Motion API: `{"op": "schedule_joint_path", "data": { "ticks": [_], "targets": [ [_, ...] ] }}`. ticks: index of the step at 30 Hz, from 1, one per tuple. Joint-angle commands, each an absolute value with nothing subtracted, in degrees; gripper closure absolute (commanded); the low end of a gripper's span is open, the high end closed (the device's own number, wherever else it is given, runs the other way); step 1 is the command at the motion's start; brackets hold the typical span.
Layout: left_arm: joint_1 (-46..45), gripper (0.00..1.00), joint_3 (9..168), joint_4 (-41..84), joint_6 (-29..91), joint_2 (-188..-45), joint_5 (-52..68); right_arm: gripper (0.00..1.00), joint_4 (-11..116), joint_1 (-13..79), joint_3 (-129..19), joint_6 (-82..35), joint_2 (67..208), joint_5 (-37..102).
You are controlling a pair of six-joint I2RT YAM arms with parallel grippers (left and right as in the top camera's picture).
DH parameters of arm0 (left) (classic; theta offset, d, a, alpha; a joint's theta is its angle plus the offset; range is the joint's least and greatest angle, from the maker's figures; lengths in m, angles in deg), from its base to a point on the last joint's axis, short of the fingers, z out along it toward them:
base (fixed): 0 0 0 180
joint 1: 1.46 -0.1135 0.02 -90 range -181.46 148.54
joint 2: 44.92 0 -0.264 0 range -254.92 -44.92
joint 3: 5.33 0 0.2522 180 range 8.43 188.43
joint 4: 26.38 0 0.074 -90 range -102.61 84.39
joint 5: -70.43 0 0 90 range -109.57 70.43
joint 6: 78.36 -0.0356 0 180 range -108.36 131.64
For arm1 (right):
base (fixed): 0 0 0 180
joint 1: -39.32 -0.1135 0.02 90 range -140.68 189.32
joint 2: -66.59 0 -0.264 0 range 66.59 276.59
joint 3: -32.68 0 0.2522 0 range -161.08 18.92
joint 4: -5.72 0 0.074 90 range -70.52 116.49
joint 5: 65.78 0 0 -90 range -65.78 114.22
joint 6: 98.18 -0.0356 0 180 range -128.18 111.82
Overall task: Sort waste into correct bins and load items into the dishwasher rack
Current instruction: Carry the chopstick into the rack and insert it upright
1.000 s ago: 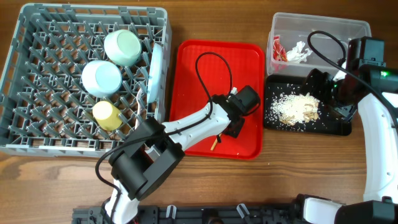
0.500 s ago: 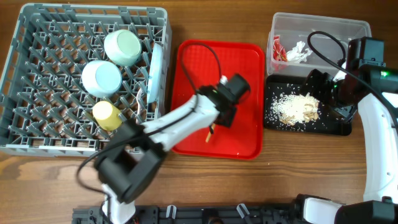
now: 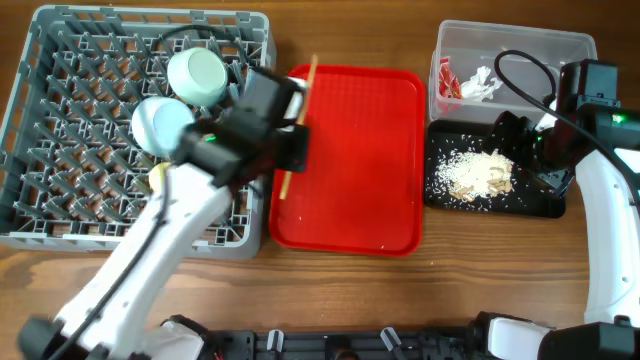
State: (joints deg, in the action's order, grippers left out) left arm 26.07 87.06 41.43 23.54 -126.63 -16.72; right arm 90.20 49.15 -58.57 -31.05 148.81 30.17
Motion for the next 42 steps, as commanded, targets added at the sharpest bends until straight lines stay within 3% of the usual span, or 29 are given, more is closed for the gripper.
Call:
{"op": "schedule_joint_path", "data": {
  "ticks": [1, 10, 42],
  "targets": [
    [19.58, 0.96, 88.00, 43.24, 16.11, -122.56, -13.64, 0.00, 90.31, 49.19, -59.23, -30.64, 148.06, 30.22],
    [11.95, 0.96, 87.98, 47.85, 10.32, -122.83, -24.42, 0.00, 90.71, 49.19, -59.23, -30.59, 148.06, 30.20],
    [3.23, 0.96, 87.87, 44.62, 10.36, -142.43, -25.64, 0.00, 90.71, 49.19, -59.23, -30.64, 148.06, 30.20]
  ]
}}
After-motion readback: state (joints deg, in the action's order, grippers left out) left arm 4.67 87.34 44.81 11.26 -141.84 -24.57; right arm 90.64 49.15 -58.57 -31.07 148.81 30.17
